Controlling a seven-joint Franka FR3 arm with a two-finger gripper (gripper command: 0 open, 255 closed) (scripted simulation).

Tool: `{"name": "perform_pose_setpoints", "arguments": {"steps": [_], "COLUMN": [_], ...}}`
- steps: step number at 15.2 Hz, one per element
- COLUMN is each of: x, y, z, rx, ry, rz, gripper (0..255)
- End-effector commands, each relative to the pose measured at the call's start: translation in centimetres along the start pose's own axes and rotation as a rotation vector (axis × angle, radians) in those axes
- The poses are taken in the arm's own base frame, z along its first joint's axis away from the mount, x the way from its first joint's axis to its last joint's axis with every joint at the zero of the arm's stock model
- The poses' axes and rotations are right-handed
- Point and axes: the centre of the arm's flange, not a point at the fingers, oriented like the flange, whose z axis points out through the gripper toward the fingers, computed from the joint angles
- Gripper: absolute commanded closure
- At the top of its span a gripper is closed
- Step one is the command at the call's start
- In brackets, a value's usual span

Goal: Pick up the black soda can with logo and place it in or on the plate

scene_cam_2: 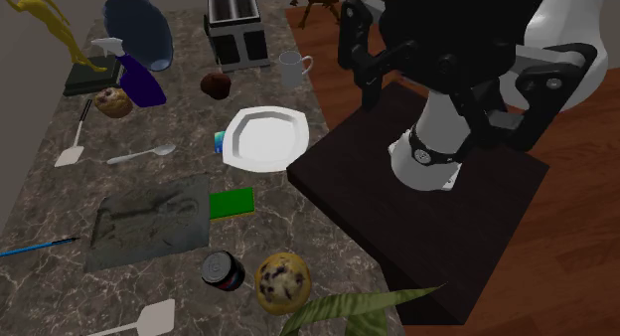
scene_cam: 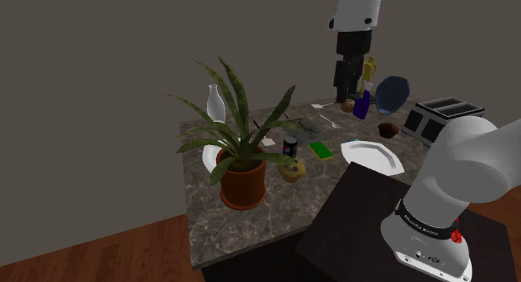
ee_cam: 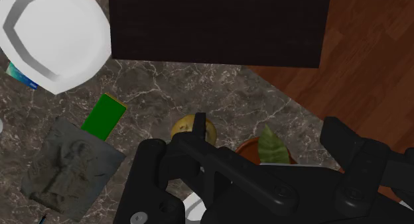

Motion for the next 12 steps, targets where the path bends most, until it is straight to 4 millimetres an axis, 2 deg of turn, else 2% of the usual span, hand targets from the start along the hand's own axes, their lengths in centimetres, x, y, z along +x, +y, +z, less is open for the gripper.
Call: {"name": "perform_pose_setpoints", "arguments": {"steps": [1, 12], "x": [0.0, 9.4], "y": [0.0, 6.1], "z": [0.0, 9.2], "rx": [0.000, -0.009], "ry": [0.000, 0.000], "rz": [0.000, -0.015], "gripper": [0, 0]}}
